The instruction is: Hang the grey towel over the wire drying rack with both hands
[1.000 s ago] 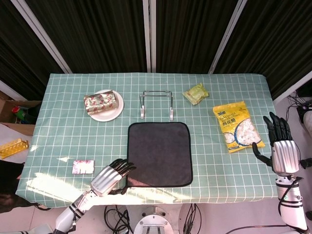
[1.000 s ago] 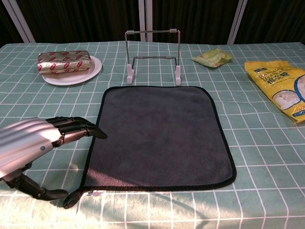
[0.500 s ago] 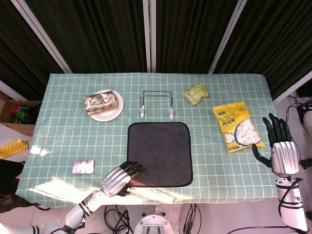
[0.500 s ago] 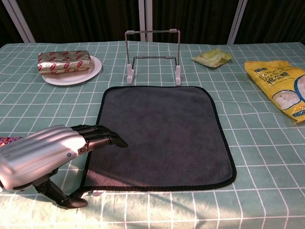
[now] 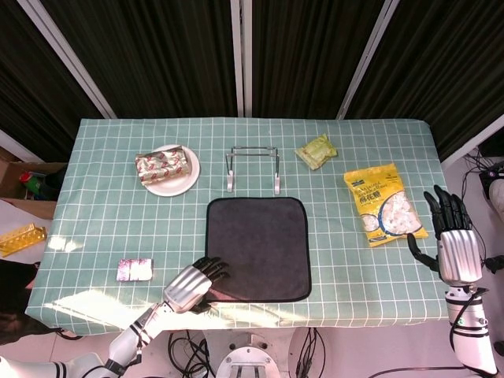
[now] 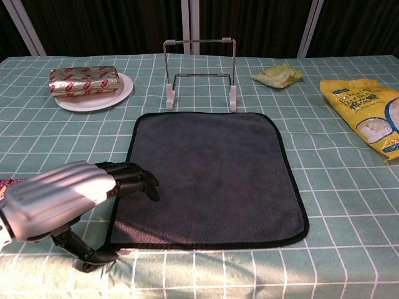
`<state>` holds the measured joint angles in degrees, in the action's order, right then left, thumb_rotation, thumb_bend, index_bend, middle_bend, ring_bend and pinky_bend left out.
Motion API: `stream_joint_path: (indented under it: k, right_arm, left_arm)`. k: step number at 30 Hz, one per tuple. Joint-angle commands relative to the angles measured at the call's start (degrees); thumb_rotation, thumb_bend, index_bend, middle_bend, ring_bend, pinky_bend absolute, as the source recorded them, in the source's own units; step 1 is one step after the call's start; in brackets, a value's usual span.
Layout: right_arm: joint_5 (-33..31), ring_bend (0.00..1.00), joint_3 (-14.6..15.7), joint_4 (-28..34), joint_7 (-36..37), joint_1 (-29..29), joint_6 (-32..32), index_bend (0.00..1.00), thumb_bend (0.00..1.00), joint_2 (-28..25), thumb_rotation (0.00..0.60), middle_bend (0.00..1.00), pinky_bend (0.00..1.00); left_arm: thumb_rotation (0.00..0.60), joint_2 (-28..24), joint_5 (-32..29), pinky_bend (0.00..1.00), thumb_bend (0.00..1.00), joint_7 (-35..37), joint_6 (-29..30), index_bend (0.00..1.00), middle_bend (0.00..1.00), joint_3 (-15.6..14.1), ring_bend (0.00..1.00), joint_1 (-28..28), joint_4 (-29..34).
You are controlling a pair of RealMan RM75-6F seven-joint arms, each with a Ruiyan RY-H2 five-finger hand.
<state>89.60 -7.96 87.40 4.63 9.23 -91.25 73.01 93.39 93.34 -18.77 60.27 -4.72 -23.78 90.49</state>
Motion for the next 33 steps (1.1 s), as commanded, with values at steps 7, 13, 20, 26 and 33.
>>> stream_joint_path:
  k: [7, 13, 20, 26, 33]
  right_arm:
    - [0.0, 0.00, 0.3, -0.9, 0.0, 0.0, 0.4, 0.00, 0.34, 0.9, 0.600, 0.00, 0.00]
    - [0.0, 0.00, 0.4, -1.0, 0.0, 0.0, 0.4, 0.00, 0.34, 1.0, 0.600, 0.00, 0.00]
    - [-0.3, 0.00, 0.5, -1.4, 0.3, -0.1, 0.6, 0.00, 0.34, 1.0, 0.600, 0.00, 0.00]
    - [-0.4, 0.00, 0.5, -1.7, 0.5, -0.2, 0.8, 0.00, 0.34, 1.1, 0.600, 0.00, 0.00]
    - [-0.4, 0.00, 0.6, -1.9, 0.5, -0.2, 0.8, 0.00, 0.35, 1.2, 0.600, 0.00, 0.00]
  left_arm:
    - [0.600, -0.8, -1.9, 0.19, 0.27, -1.6, -0.5, 0.29, 0.15, 0.0, 0.11, -0.3, 1.0]
    - [0.600, -0.2, -2.9, 0.19, 0.34, -2.5, -0.6, 0.31, 0.15, 0.2, 0.11, -0.5, 0.8]
    - [0.600, 0.7, -1.7, 0.20, 0.41, -1.0, 0.8, 0.36, 0.15, 0.4, 0.11, -0.9, -0.2]
    - [0.600, 1.4, 0.1, 0.20, 0.45, 0.8, 3.1, 0.36, 0.15, 0.3, 0.11, -0.8, -1.4]
    - [0.600, 2.1, 2.0, 0.20, 0.45, 3.6, 4.6, 0.40, 0.15, 0.0, 0.11, -1.2, -2.4]
